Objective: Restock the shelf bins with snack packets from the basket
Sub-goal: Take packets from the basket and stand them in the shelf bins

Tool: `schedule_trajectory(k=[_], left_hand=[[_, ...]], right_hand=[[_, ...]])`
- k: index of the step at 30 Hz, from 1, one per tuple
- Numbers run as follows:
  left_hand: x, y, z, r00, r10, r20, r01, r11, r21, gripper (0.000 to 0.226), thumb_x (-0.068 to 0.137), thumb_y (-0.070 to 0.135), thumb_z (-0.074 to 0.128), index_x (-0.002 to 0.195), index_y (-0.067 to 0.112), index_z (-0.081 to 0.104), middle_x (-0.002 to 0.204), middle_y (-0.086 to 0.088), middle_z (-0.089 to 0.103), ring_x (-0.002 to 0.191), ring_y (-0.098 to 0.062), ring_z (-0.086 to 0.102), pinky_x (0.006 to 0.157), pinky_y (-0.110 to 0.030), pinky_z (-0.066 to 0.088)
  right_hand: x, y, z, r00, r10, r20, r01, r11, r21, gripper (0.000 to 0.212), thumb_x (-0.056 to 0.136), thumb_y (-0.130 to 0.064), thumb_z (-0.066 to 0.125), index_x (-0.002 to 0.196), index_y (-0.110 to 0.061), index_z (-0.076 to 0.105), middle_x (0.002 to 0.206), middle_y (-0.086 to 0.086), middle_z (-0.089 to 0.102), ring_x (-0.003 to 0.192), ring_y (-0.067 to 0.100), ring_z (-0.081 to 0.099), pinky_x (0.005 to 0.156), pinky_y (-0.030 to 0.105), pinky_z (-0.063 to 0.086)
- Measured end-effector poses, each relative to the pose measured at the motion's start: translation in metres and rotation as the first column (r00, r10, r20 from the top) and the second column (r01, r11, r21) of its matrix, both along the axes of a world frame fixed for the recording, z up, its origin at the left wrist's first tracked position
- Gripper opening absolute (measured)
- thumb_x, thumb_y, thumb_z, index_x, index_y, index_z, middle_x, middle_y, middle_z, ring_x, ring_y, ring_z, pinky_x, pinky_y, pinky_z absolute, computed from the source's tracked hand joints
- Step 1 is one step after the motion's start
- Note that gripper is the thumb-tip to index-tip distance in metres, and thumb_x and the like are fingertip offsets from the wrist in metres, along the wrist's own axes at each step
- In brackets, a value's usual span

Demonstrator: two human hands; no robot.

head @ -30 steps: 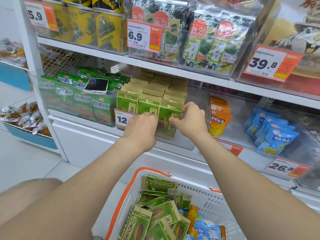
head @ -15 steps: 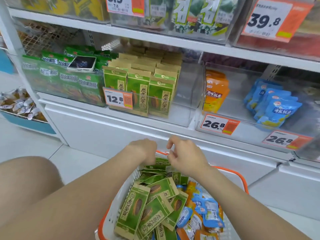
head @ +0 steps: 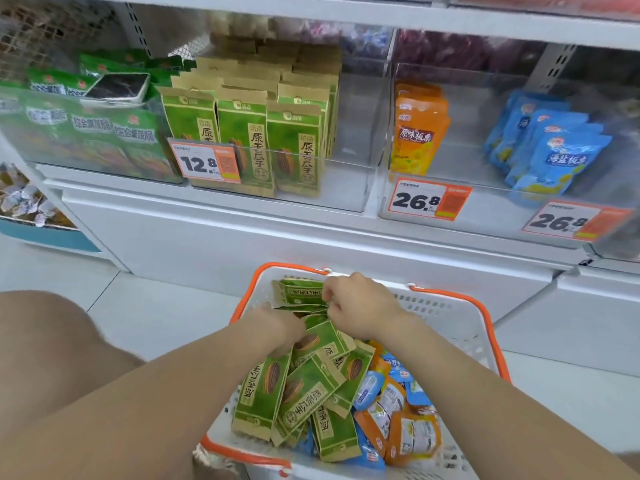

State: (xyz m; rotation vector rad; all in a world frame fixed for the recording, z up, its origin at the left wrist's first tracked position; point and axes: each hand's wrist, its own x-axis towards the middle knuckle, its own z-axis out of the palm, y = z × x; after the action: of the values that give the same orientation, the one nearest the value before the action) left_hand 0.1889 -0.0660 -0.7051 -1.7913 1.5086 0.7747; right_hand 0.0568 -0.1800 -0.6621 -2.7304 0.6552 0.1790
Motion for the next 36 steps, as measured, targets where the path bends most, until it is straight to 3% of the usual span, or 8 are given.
schedule_trajectory(k=[7, 11, 16, 21, 24, 30, 33, 36], left_hand=[[-0.015, -0.001, 0.007, 0.996, -0.052, -0.070, 0.045, 0.995, -0.090, 0.007, 0.099, 0.009, 0.062, 0.106, 0.011, 0.062, 0.096, -0.004, 0.056, 0.081, -0.023, 0.056, 0.070, -0.035, 0.046], [-0.010, 0.000, 0.026, 0.979, 0.065, -0.191, -0.079, 0.995, -0.064, 0.011, 0.099, 0.005, 0.058, 0.105, 0.015, 0.059, 0.106, -0.005, 0.064, 0.092, -0.024, 0.057, 0.076, -0.034, 0.045], [0.011, -0.008, 0.068, 0.903, 0.184, -0.388, -0.298, 0.919, -0.258, 0.028, 0.103, 0.011, 0.051, 0.119, 0.028, 0.066, 0.112, 0.003, 0.062, 0.100, -0.020, 0.060, 0.079, -0.032, 0.047], [0.024, -0.012, 0.102, 0.751, 0.299, -0.589, -0.610, 0.655, -0.446, 0.047, 0.102, 0.000, 0.040, 0.104, 0.025, 0.080, 0.083, 0.007, 0.063, 0.076, -0.014, 0.060, 0.060, -0.021, 0.045], [0.029, -0.011, 0.106, 0.702, 0.374, -0.606, -0.696, 0.545, -0.468, 0.040, 0.097, 0.000, 0.042, 0.099, 0.020, 0.077, 0.090, 0.002, 0.065, 0.087, -0.020, 0.063, 0.063, -0.025, 0.048], [0.023, -0.009, 0.108, 0.890, 0.156, -0.429, -0.396, 0.732, -0.554, 0.031, 0.073, 0.023, 0.082, 0.090, 0.032, 0.058, 0.090, 0.011, 0.063, 0.087, -0.015, 0.062, 0.078, -0.035, 0.055], [0.018, -0.008, 0.112, 0.755, 0.123, -0.644, -0.536, 0.681, -0.499, 0.027, 0.078, 0.028, 0.091, 0.079, 0.030, 0.064, 0.069, 0.017, 0.064, 0.066, -0.002, 0.059, 0.061, -0.026, 0.046], [0.014, -0.006, 0.119, 0.329, 0.197, -0.924, -0.841, 0.507, -0.191, 0.017, 0.085, 0.014, 0.087, 0.096, 0.017, 0.075, 0.083, 0.005, 0.078, 0.077, -0.017, 0.074, 0.069, -0.028, 0.058]], right_hand=[[-0.002, 0.005, -0.007, 0.990, 0.069, -0.122, -0.059, 0.994, 0.089, 0.027, 0.092, -0.018, 0.050, 0.113, -0.025, 0.066, 0.111, 0.003, 0.067, 0.099, 0.027, 0.064, 0.080, 0.040, 0.057], [-0.007, 0.006, -0.014, 0.959, 0.127, -0.254, -0.100, 0.988, 0.116, 0.028, 0.097, -0.028, 0.062, 0.124, -0.023, 0.065, 0.121, 0.002, 0.062, 0.110, 0.027, 0.062, 0.091, 0.048, 0.056], [-0.018, 0.004, -0.021, 0.937, 0.098, -0.336, -0.026, 0.977, 0.210, 0.076, 0.073, -0.063, 0.084, 0.134, -0.024, 0.060, 0.121, -0.002, 0.065, 0.109, 0.024, 0.064, 0.094, 0.045, 0.056], [-0.017, -0.002, -0.012, 0.993, -0.024, -0.112, 0.069, 0.908, 0.414, 0.026, 0.097, -0.044, 0.067, 0.114, -0.024, 0.068, 0.105, -0.003, 0.075, 0.098, 0.021, 0.071, 0.091, 0.043, 0.058], [-0.013, -0.011, 0.003, 0.991, -0.131, -0.005, 0.117, 0.867, 0.483, 0.018, 0.094, -0.044, 0.070, 0.100, -0.028, 0.073, 0.094, -0.002, 0.079, 0.091, 0.020, 0.075, 0.086, 0.046, 0.060], [-0.002, -0.010, 0.051, 0.982, -0.066, 0.176, 0.050, 0.994, 0.096, 0.030, 0.080, -0.056, 0.079, 0.098, -0.031, 0.075, 0.086, -0.005, 0.071, 0.089, 0.017, 0.064, 0.079, 0.038, 0.056], [-0.002, -0.010, 0.072, 0.912, -0.175, 0.372, 0.151, 0.984, 0.092, 0.039, 0.065, -0.066, 0.083, 0.085, -0.034, 0.071, 0.075, -0.012, 0.067, 0.081, 0.012, 0.064, 0.070, 0.037, 0.055], [-0.004, -0.011, 0.083, 0.727, -0.396, 0.561, 0.243, 0.912, 0.329, 0.039, 0.066, -0.055, 0.090, 0.091, -0.034, 0.068, 0.072, -0.010, 0.071, 0.071, 0.009, 0.068, 0.064, 0.037, 0.055]])
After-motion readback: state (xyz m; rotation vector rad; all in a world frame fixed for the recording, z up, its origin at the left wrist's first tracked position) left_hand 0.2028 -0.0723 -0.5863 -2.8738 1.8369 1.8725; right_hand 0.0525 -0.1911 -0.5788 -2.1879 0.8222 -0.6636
